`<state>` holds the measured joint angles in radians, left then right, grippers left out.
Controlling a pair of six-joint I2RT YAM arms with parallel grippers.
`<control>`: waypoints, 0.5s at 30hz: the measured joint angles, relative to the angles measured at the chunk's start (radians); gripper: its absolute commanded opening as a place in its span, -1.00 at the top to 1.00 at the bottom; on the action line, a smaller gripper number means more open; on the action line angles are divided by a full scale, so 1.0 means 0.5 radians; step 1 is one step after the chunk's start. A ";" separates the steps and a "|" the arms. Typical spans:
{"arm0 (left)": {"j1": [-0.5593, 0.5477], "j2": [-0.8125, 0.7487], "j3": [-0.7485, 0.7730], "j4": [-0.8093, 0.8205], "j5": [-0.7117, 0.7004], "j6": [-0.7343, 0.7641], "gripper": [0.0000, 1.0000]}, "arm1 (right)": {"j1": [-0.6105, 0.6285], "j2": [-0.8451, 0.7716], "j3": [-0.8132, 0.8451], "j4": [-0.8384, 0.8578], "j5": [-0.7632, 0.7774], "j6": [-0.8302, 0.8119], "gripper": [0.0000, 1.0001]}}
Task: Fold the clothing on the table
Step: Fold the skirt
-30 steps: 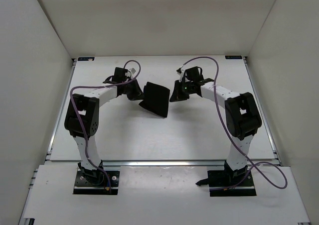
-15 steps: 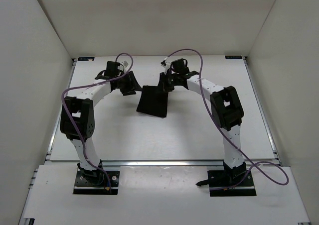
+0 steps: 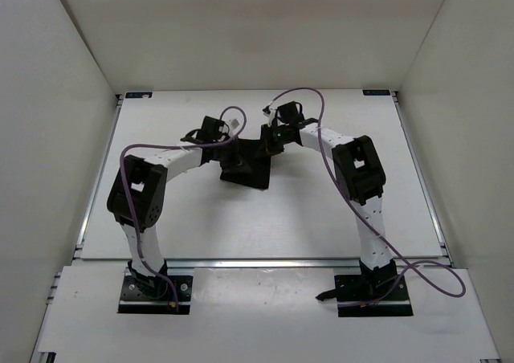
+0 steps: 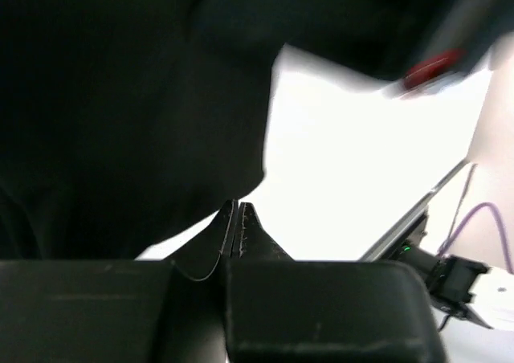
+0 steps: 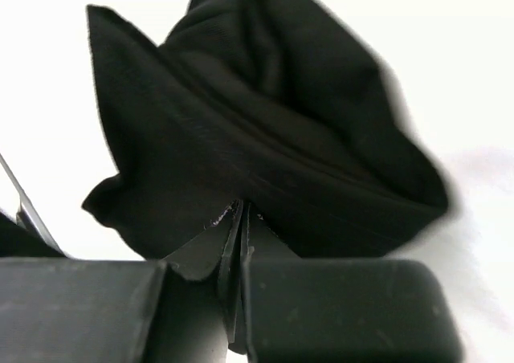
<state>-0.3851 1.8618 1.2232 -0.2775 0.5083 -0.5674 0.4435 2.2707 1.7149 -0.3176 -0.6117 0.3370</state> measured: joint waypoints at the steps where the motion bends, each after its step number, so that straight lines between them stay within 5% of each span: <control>1: -0.021 0.017 -0.028 -0.004 -0.004 0.000 1.00 | -0.021 0.000 0.000 0.000 0.004 -0.001 1.00; 9: 0.099 0.224 0.018 -0.105 -0.060 0.039 0.99 | -0.185 0.000 0.047 -0.051 0.060 -0.021 0.98; 13: 0.185 0.264 0.263 -0.252 -0.007 0.130 0.75 | -0.240 -0.007 0.141 -0.098 0.053 -0.037 0.29; 15: 0.227 0.263 0.401 -0.323 0.034 0.195 0.34 | -0.262 -0.038 0.169 -0.131 0.045 -0.047 0.04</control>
<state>-0.2718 1.9934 1.4235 -0.4389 0.5251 -0.4702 0.3122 2.2517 1.7992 -0.3832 -0.5892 0.3134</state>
